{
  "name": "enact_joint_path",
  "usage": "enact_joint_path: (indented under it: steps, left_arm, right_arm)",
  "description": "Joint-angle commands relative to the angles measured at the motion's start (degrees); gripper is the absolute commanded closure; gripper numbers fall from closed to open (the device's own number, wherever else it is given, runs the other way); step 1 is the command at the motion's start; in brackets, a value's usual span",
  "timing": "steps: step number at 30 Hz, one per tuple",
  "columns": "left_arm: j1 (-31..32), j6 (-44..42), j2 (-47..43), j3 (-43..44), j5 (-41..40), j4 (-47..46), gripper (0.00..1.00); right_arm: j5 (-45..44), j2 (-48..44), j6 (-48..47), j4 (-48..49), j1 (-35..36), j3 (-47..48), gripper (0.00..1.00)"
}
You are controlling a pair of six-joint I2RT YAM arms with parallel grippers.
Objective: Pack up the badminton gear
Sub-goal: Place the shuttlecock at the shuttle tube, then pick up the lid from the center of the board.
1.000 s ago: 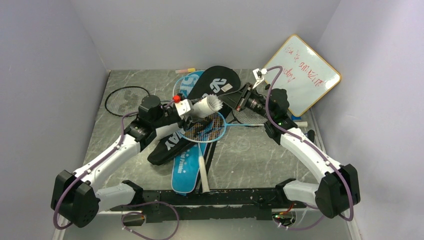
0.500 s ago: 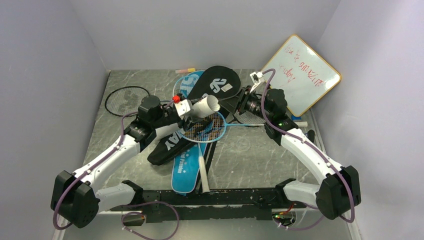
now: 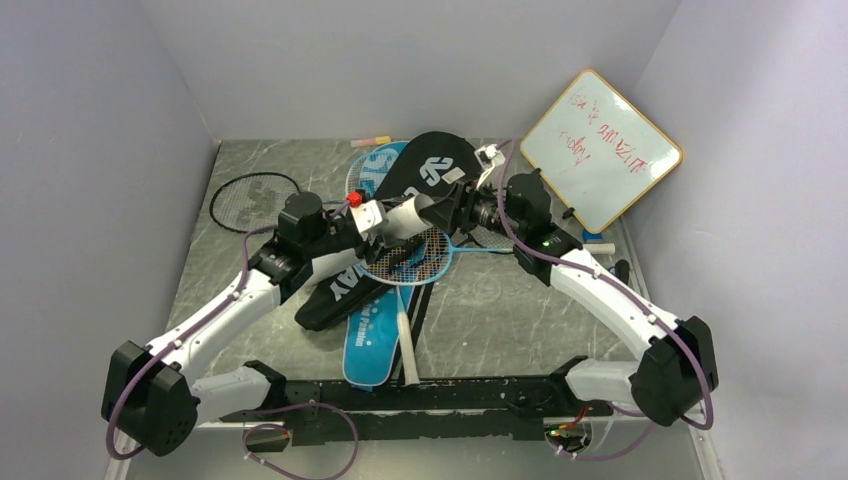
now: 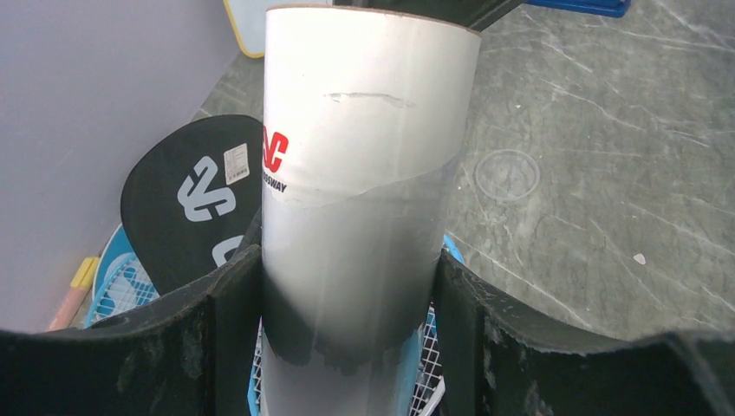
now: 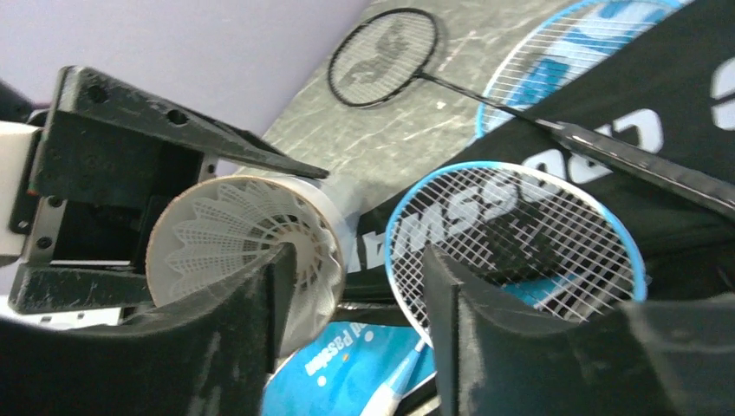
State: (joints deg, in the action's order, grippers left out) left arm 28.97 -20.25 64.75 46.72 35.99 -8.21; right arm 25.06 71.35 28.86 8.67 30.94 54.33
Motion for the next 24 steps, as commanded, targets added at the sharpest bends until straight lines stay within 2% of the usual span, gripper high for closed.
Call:
enact_joint_path:
  steps: [1, 4, 8, 14, 17, 19, 21, 23, 24]
  left_arm:
    - [0.1, 0.7, -0.6, 1.5, -5.2, -3.1, 0.44]
    - [0.0, 0.2, -0.3, 2.4, -11.5, -0.5, 0.45]
    - [-0.4, 0.1, -0.7, 3.0, -17.6, 1.1, 0.44]
    - [-0.6, 0.4, -1.5, 2.1, -19.4, 0.0, 0.44]
    - [-0.7, 0.3, -1.3, 2.4, -19.1, 0.4, 0.44]
    - [-0.8, 0.5, -1.4, 2.4, -19.0, 0.3, 0.44]
    - [-0.8, 0.3, -1.4, 2.3, -18.9, 0.2, 0.44]
    - [-0.8, 0.3, -1.4, 2.4, -18.9, 0.3, 0.44]
    - [-0.8, 0.2, -1.3, 2.4, -18.7, 0.4, 0.44]
  right_arm:
    - [-9.0, -5.6, -2.6, -4.9, 0.3, -1.4, 0.34]
    - [-13.8, -8.6, -2.6, -7.8, 0.3, -3.2, 0.27]
    - [-20.2, -10.3, -1.5, -13.9, 0.3, -5.4, 0.26]
    - [-28.9, -6.9, 1.2, -24.1, 0.4, -8.4, 0.27]
    - [-33.1, -3.9, 2.6, -27.5, 0.4, -9.5, 0.13]
    - [-35.5, -2.1, 3.5, -29.3, 0.6, -9.8, 0.1]
    - [-37.3, -1.2, 4.1, -30.1, 0.8, -10.5, 0.11]
    - [-37.7, -1.3, 4.3, -29.3, 0.7, -11.9, 0.21]
    - [-37.3, -1.6, 4.1, -28.3, 0.8, -12.7, 0.3]
